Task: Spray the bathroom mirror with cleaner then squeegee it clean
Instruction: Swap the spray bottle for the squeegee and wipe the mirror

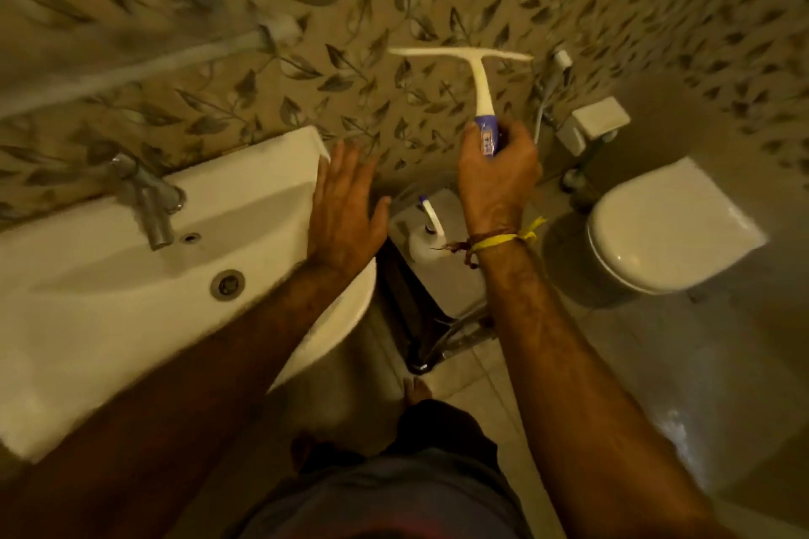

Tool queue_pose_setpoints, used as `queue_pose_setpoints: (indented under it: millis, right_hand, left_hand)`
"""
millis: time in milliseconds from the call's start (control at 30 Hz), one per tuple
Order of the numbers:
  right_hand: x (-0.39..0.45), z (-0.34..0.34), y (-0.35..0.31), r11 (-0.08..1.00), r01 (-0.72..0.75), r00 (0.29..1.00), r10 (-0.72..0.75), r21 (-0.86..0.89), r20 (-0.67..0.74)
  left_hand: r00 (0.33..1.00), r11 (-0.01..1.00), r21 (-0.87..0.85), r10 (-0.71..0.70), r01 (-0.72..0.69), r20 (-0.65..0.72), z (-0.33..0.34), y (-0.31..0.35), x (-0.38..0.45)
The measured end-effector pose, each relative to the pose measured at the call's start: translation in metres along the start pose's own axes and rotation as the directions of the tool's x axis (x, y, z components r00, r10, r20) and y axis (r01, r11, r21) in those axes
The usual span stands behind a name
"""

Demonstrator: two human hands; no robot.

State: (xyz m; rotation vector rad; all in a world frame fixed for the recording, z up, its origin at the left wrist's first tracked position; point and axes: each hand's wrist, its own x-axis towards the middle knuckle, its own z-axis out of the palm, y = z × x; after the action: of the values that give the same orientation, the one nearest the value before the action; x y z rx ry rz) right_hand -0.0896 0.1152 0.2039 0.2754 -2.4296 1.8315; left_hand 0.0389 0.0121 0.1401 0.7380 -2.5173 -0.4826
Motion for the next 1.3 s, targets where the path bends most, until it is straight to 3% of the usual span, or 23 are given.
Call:
queue_pose_setpoints:
  millis: [100,300,500,667,933,1067,1133,1300]
  right_hand:
    - [-0.031,0.018,-0.073,0.975,0.157,0.988,-0.155,0.157,-0.027]
    - [-0.097,0.066,-0.207,0.815,0.357,0.911,-0.412,0.457,0.025]
    - [-0.148,0.103,-0.306,0.663,0.497,0.77,-0.635,0.56,0.068]
    - [-0.159,0.129,-0.366,0.512,0.576,0.649,-0.76,0.636,0.024]
    - [-0.152,0.178,-0.501,0.278,0.734,0.403,-0.913,0.62,-0.067]
    - [-0.149,0.207,-0.565,0.162,0.878,0.254,-0.955,0.45,-0.151]
    - [-0.147,0.223,-0.587,0.148,0.912,0.221,-0.963,0.383,-0.155]
    - [-0.144,0.269,-0.595,0.155,0.932,0.227,-0.955,0.326,-0.193]
  left_hand:
    - [0.937,0.988,0.017,0.149,-0.152,-0.315,-0.068,0.005,0.006]
    - [0.677,0.982,0.152,0.186,-0.11,-0.713,-0.225,-0.03,0.026]
    - [0.444,0.951,0.307,0.284,-0.02,-0.85,-0.387,-0.087,0.048]
    - [0.334,0.943,0.32,0.274,0.088,-0.902,-0.513,-0.132,0.065]
    - [0.366,0.913,0.37,0.29,0.173,-0.885,-0.612,-0.177,0.124]
    - [0.413,0.903,0.399,0.307,0.157,-0.857,-0.644,-0.202,0.164]
    - [0.406,0.91,0.392,0.308,0.139,-0.86,-0.649,-0.214,0.184]
    - [0.281,0.891,0.449,0.414,0.068,-0.866,-0.648,-0.246,0.204]
